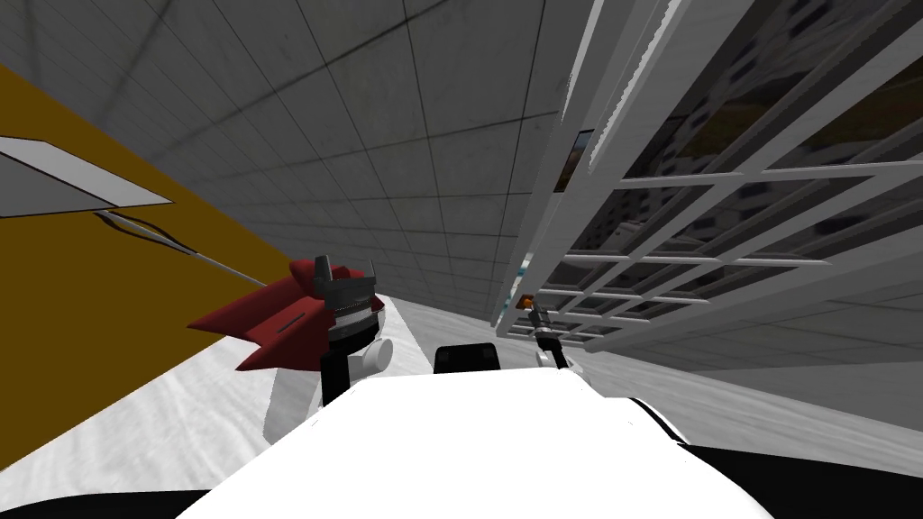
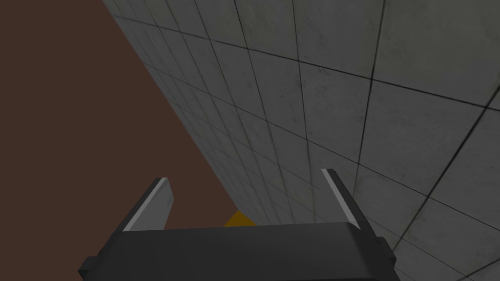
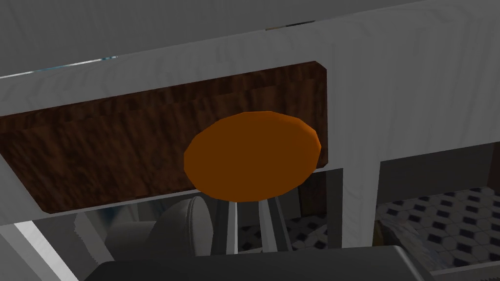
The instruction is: Pull the door open
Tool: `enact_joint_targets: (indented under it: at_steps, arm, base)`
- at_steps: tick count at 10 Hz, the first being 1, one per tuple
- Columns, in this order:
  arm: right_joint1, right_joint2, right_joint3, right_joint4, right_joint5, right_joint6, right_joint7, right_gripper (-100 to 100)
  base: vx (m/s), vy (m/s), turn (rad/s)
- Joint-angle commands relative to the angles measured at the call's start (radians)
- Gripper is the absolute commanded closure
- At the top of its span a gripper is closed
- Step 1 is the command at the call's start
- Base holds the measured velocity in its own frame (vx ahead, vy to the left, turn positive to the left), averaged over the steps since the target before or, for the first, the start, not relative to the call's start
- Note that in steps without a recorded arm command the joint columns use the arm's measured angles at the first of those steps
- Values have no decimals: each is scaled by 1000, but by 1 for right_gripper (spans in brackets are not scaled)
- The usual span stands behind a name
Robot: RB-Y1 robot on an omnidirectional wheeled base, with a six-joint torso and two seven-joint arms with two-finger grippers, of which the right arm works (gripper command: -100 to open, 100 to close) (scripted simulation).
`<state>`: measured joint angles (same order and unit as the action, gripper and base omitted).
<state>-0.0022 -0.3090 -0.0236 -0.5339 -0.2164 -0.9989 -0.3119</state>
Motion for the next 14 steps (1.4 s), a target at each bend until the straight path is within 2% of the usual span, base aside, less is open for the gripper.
enact_joint_targets:
  at_steps: [1,3,5,6,7,14]
  arm:
    - [24,13,10,-50,5,23,5,100]
    - [24,13,10,-80,5,23,5,100]
    - [18,14,24,-82,-20,30,-64,100]
    - [18,14,24,-82,-20,30,-78,100]
    - [26,6,18,-77,-37,52,-104,-100]
    - [10,22,47,-87,-95,66,-293,-100]
  base:
    - [0,0,0]
    - [2,-1,-5]
    - [-42,-18,60]
    - [-41,-21,38]
    - [-49,-33,5]
    - [-62,-6,20]
